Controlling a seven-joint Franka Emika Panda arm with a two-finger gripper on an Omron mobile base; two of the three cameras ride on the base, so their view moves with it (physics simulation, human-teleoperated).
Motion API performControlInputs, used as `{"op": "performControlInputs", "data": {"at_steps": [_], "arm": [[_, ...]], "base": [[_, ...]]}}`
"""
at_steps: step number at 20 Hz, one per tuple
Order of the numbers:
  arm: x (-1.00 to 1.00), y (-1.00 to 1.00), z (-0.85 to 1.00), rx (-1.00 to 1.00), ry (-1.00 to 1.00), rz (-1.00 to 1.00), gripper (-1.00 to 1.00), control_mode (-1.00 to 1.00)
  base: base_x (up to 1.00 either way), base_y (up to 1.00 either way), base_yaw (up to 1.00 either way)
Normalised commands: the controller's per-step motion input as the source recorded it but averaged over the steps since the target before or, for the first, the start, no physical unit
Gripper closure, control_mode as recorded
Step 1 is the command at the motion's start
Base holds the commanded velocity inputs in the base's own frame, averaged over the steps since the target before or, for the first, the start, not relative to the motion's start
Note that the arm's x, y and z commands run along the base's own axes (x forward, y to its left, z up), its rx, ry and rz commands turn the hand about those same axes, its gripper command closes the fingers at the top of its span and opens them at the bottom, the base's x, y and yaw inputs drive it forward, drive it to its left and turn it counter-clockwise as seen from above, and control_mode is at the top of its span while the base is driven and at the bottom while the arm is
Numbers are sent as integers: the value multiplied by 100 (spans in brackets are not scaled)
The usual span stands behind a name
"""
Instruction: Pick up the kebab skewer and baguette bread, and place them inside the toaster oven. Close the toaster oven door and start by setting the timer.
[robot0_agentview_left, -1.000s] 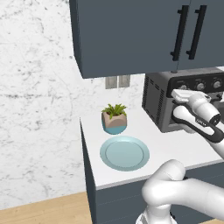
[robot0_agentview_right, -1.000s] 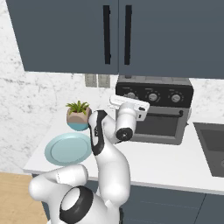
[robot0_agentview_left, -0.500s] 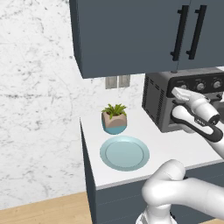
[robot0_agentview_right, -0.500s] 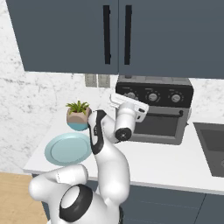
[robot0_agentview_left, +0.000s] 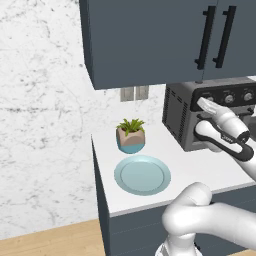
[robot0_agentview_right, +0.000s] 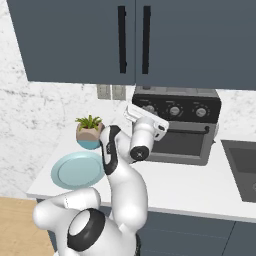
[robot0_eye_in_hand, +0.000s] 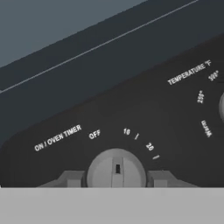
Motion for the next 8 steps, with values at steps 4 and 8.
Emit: {"op": "performControlInputs", "data": {"at_steps": [4, 8], "arm": [[11, 0, 5, 14, 0, 0, 100, -100], [15, 0, 3, 16, 0, 0, 100, -100]], "base": [[0, 0, 0], [0, 0, 0]]}}
